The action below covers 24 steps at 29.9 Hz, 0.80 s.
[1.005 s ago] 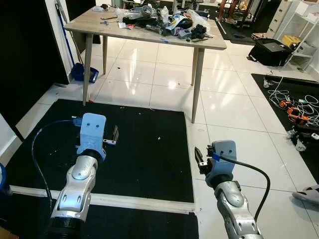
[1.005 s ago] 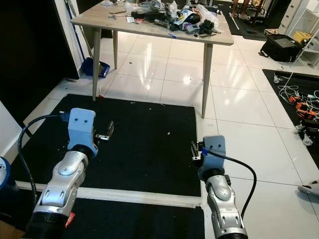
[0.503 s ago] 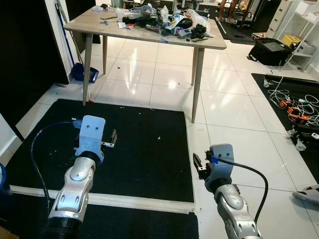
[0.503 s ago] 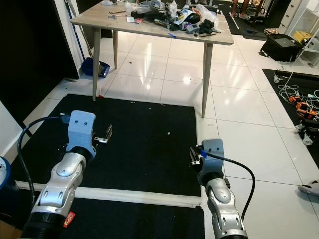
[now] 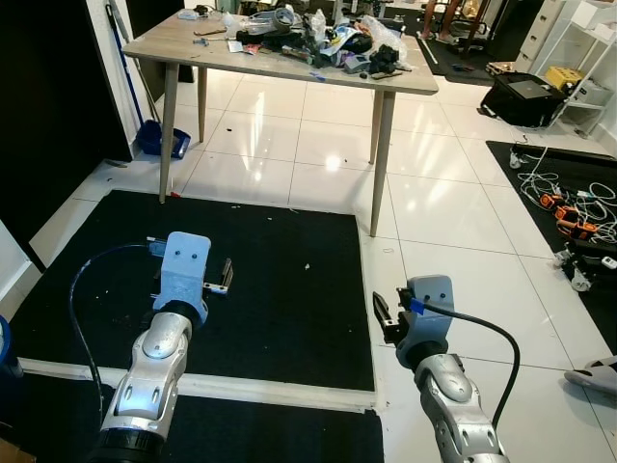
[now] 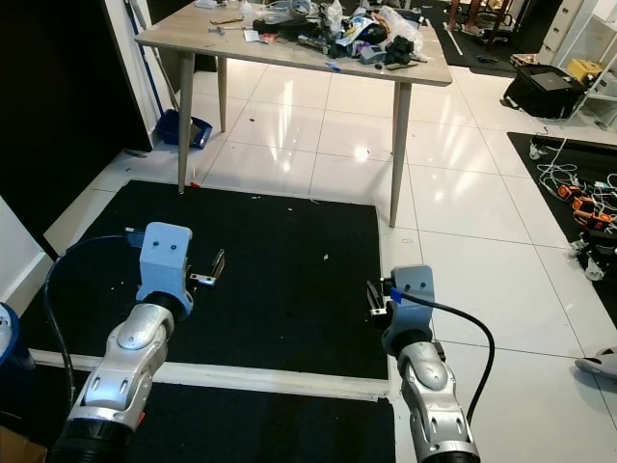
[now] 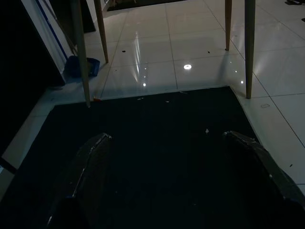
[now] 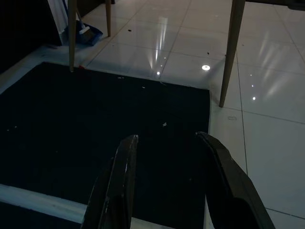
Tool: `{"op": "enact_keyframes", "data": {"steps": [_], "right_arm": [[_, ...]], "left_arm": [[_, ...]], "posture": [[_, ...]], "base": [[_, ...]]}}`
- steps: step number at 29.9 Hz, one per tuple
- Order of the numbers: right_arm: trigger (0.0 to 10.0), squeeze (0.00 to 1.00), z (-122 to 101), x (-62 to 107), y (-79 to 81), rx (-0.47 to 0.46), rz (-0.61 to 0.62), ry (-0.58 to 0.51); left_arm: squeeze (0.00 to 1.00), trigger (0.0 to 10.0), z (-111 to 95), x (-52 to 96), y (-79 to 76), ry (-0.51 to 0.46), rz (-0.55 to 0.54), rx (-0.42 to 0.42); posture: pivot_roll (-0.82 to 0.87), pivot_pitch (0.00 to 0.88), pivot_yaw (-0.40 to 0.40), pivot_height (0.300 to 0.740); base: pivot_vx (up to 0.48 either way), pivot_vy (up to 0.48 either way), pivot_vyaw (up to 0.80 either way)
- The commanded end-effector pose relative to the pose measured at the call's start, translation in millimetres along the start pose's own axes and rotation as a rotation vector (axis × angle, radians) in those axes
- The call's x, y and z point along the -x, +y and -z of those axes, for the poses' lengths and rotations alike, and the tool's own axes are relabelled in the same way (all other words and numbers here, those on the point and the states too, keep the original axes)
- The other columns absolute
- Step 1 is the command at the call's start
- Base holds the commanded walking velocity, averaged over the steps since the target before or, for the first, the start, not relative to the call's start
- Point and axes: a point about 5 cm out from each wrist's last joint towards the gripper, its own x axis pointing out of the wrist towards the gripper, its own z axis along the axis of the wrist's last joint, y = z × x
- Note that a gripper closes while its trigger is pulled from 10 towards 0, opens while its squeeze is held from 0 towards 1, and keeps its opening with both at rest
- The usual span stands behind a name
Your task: Picking trash to rubbish bin
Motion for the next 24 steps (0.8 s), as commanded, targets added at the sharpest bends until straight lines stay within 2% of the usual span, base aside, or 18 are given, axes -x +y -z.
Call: {"op": "enact_keyframes", "data": {"steps": [1, 16, 24], "right_arm": [[10.0, 0.0, 2.2, 0.4, -2.7, -0.01, 0.006, 0.016], [10.0, 0.0, 1.1, 0.6, -4.6, 0.006, 0.002, 0.011], [10.0, 0.0, 1.6, 1.7, -4.9, 0.008, 0.003, 0.011]], "left_arm": [[0.0, 10.0, -2.3, 0.4, -2.1, -0.017, 0.01, 0.006], [0.0, 10.0, -3.5, 0.3, -4.7, -0.025, 0.017, 0.011], [0.0, 10.0, -4.1, 0.9, -5.3, -0.032, 0.023, 0.009]], "posture": [[0.01, 0.104, -0.066, 0.74], [0.0, 0.106, -0.071, 0.74], [0.0, 0.107, -0.071, 0.74]], "base": [[0.0, 0.0, 0.0], [0.0, 0.0, 0.0], [0.262, 0.0, 0.0]]}}
